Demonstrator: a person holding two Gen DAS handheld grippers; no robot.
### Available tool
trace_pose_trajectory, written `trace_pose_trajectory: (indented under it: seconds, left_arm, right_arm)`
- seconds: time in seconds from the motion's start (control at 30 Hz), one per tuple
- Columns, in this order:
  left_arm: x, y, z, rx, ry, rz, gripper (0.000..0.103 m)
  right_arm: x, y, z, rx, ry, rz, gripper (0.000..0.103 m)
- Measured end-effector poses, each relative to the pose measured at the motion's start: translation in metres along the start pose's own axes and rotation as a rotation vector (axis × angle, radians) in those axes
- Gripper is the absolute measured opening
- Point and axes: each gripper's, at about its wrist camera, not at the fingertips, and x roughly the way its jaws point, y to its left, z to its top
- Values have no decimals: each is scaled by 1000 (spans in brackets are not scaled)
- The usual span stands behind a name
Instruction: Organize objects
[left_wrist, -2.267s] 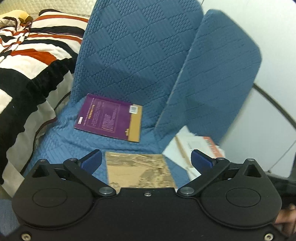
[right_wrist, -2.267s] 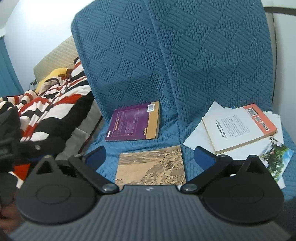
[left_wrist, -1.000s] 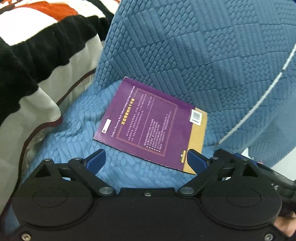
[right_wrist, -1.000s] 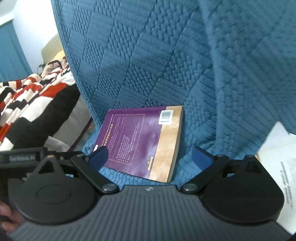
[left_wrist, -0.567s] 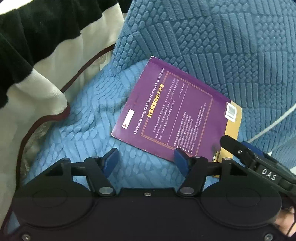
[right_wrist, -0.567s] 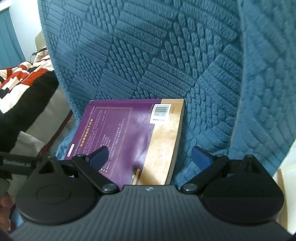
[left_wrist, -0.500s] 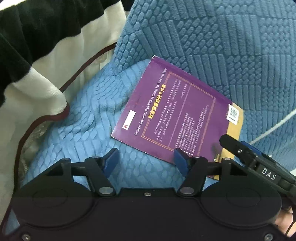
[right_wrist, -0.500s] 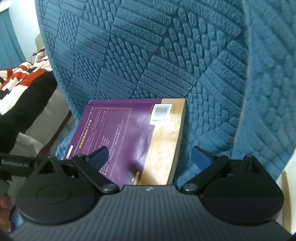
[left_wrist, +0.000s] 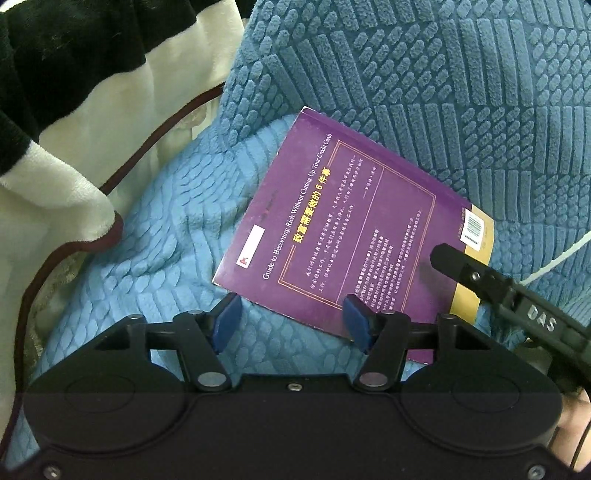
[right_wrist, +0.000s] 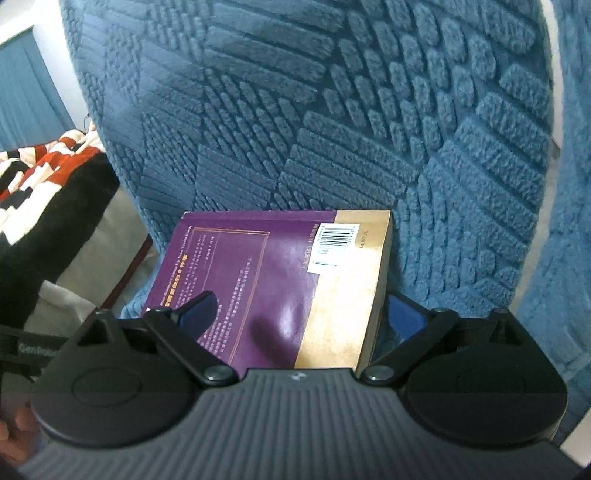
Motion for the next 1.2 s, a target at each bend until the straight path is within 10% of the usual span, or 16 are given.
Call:
trace_pose_trajectory:
  seconds: [0.27, 0.7, 1.2]
  left_arm:
    - [2, 6, 3, -34, -1, -30, 61]
    - [6, 13, 5, -132, 24, -93, 62]
    - [-14, 54, 2, -368, 49, -317, 66]
  right_arm:
    - [4, -6, 5, 49, -6, 65, 96]
    - [-43, -17, 10, 96, -70, 186, 28]
    - [-93, 58, -6, -20, -140, 223, 21]
